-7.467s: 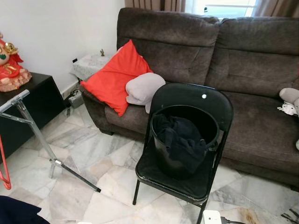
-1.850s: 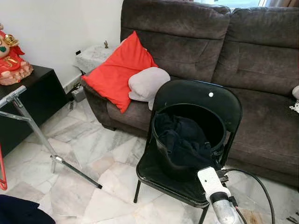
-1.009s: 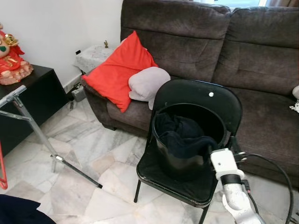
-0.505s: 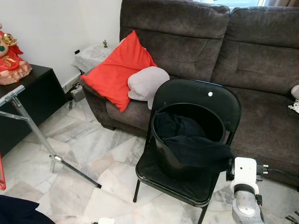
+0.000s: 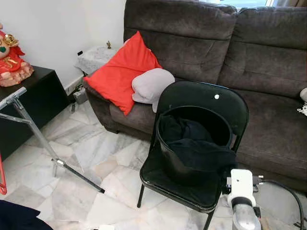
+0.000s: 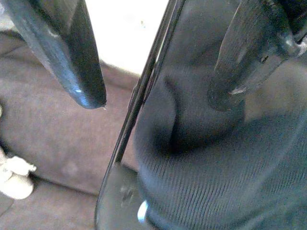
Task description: Hang hanger
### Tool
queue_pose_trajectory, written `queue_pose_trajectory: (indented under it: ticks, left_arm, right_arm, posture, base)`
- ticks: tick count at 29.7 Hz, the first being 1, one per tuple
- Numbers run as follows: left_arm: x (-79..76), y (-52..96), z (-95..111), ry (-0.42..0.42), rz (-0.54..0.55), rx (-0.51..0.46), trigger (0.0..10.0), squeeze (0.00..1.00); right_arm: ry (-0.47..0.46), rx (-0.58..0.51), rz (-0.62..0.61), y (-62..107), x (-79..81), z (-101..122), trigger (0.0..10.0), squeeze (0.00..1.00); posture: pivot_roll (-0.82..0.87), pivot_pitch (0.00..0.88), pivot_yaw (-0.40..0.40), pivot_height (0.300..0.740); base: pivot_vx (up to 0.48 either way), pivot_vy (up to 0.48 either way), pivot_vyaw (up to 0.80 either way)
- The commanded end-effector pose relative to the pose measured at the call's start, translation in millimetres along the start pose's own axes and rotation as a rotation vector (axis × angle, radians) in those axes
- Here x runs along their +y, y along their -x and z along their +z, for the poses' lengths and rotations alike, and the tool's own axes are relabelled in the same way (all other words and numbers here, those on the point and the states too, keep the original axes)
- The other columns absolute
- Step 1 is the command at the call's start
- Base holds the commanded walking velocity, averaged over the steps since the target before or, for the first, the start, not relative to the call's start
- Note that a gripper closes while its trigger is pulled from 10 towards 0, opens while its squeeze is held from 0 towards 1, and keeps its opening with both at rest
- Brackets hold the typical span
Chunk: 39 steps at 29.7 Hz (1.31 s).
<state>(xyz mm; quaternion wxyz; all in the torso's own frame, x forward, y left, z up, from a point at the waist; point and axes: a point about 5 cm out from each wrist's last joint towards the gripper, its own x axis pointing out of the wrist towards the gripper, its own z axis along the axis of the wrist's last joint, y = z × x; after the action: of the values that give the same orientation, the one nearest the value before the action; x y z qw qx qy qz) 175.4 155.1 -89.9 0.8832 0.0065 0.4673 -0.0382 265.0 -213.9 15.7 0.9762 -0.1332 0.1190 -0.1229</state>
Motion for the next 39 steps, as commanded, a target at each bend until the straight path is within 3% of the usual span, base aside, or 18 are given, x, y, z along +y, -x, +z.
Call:
queue_pose_trajectory:
  ticks: [1,16,21,32,33,34,37,38,39]
  left_arm:
    - [2.2,1.4,-7,-0.018,-0.001,0.027,10.0,0.00]
    - [2.4,1.2,-6,-0.025,-0.005,0.022,10.0,0.00]
    - [2.7,1.3,-6,-0.027,-0.004,0.022,10.0,0.00]
    - [3.4,1.5,-7,-0.027,-0.001,0.025,10.0,0.00]
    - [3.5,1.5,-7,-0.027,-0.001,0.025,10.0,0.00]
    - [3.6,1.4,-7,-0.027,-0.001,0.025,10.0,0.00]
    - [3.8,1.4,-6,-0.028,-0.001,0.024,10.0,0.00]
    - [4.0,1.4,-6,-0.027,0.000,0.023,10.0,0.00]
    - [4.0,1.4,-6,-0.027,0.000,0.023,10.0,0.00]
  right_arm:
    - [0.001,0.008,0.018,4.3,4.0,-3,10.0,0.00]
    - [-0.080,-0.076,-0.038,15.6,3.9,1,10.0,0.00]
    - [-0.186,-0.051,-0.087,13.7,-1.4,0,10.0,0.00]
    - [-0.208,0.007,-0.096,6.0,-4.9,-7,10.0,0.00]
    - [-0.212,0.024,-0.095,3.9,-5.2,-8,10.0,0.93]
    - [-0.209,0.037,-0.091,2.7,-4.8,-9,10.0,1.00]
    - [-0.208,0.049,-0.088,-0.2,-4.6,-8,10.0,1.00]
    - [-0.209,0.045,-0.091,-1.9,-5.3,-7,10.0,0.73]
    - [-0.209,0.044,-0.092,-2.3,-5.6,-7,10.0,0.73]
  posture:
    - [0.00,0.059,0.073,0.740]
    - [0.00,0.054,0.075,0.740]
    - [0.00,0.053,0.076,0.740]
    - [0.00,0.059,0.077,0.740]
    - [0.00,0.062,0.079,0.740]
    - [0.00,0.062,0.079,0.740]
    - [0.00,0.062,0.079,0.740]
    - [0.00,0.062,0.079,0.740]
    - [0.00,0.062,0.079,0.740]
  base:
    - [0.000,0.000,0.00]
    - [0.000,0.000,0.00]
    - [0.000,0.000,0.00]
    - [0.000,0.000,0.00]
    - [0.000,0.000,0.00]
    - [0.000,0.000,0.00]
    - [0.000,0.000,0.00]
    - [0.000,0.000,0.00]
    - [0.000,0.000,0.00]
